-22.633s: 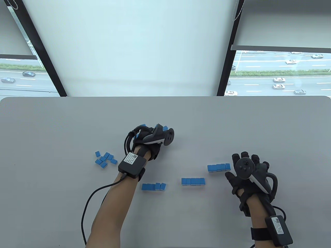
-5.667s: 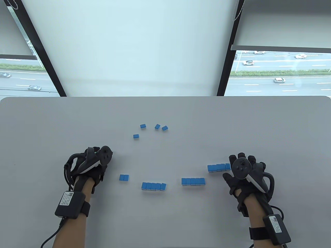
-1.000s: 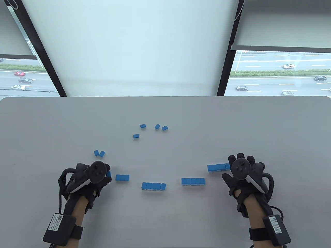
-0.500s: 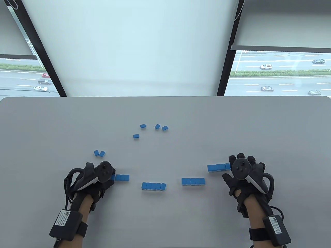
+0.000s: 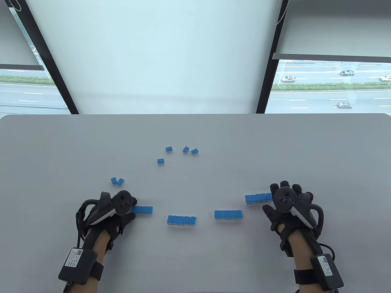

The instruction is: Build mahjong tile wall

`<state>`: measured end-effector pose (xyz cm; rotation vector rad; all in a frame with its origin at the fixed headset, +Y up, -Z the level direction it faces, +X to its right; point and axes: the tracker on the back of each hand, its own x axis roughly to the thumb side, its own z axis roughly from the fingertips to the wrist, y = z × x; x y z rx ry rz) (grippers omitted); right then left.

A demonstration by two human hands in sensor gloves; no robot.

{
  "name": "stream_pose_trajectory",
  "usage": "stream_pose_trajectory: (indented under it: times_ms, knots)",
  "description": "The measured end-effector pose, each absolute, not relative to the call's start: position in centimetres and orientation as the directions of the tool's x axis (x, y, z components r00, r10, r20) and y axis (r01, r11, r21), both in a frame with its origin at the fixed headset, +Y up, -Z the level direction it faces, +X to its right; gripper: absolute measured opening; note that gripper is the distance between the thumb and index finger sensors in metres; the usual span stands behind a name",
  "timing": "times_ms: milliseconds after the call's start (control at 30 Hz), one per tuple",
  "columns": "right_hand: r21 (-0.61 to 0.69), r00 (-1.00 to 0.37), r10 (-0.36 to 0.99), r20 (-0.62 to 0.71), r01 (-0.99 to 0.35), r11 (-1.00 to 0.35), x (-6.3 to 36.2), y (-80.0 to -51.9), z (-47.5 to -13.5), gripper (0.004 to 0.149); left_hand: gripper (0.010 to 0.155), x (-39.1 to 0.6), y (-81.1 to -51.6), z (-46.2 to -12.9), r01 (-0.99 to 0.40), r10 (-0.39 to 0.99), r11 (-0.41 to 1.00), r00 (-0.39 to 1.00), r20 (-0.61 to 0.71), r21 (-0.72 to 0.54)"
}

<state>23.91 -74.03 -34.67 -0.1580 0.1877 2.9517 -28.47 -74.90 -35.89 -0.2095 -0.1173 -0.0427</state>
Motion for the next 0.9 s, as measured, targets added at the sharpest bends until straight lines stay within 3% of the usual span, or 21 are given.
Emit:
stream_pose_trajectory:
  times_ms: [133, 200, 467, 700, 900]
  knots:
    - [0.111, -0.977, 0.178, -0.114, -0.191, -0.975, 23.9, -73.9, -34.7, 0.078, 0.069, -29.4, -73.9, -35.8, -0.075, 0.101, 0.967, 0.990, 0.097, -0.242]
    - [0.108, -0.977, 0.182, -0.113, -0.194, -0.975, 24.0, -73.9, -34.7, 0.077, 0.070, -29.9, -72.9, -35.9, -0.090, 0.113, 0.975, 0.988, 0.107, -0.202]
    - [0.110, -0.977, 0.184, -0.112, -0.196, -0.974, 24.0, -73.9, -34.6, 0.078, 0.071, -30.4, -70.6, -39.5, 0.142, -0.127, 0.985, 0.981, 0.146, -0.099]
    - [0.108, -0.976, 0.181, -0.121, -0.194, -0.975, 24.2, -73.9, -34.6, 0.078, 0.069, -30.4, -72.7, -43.4, 0.219, -0.198, 0.961, 0.971, 0.131, -0.168]
    - [0.104, -0.976, 0.179, -0.121, -0.192, -0.976, 24.3, -73.9, -34.7, 0.078, 0.067, -30.7, -74.0, -44.8, 0.230, -0.213, 0.957, 0.971, 0.109, -0.177]
